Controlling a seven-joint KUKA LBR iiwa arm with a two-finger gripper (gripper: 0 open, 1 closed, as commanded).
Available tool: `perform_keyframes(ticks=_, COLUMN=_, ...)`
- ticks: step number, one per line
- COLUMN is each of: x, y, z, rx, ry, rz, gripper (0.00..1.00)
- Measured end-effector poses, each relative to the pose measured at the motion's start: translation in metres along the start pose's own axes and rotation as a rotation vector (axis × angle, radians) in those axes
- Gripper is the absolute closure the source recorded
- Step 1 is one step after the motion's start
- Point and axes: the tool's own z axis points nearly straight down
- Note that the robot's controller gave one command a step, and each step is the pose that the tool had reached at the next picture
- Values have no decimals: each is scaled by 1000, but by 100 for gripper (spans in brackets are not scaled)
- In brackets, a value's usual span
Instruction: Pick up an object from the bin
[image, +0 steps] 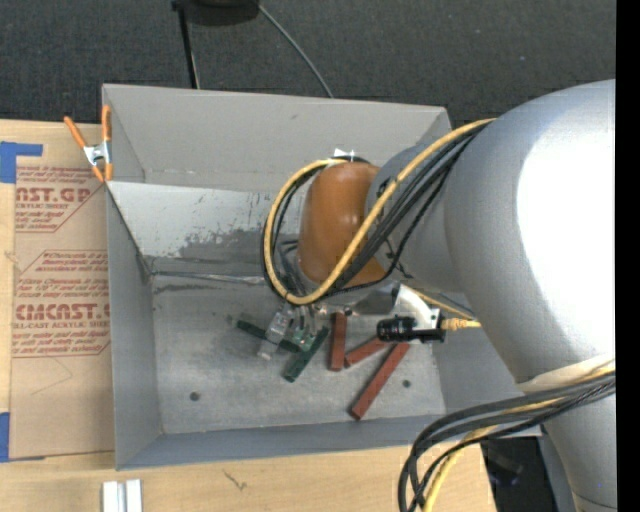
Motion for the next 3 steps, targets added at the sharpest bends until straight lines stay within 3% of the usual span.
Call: perform_keyframes(ticks=3, x=-2, y=1, z=-37, rx=-6, ry=-7, rz=0, gripper=100)
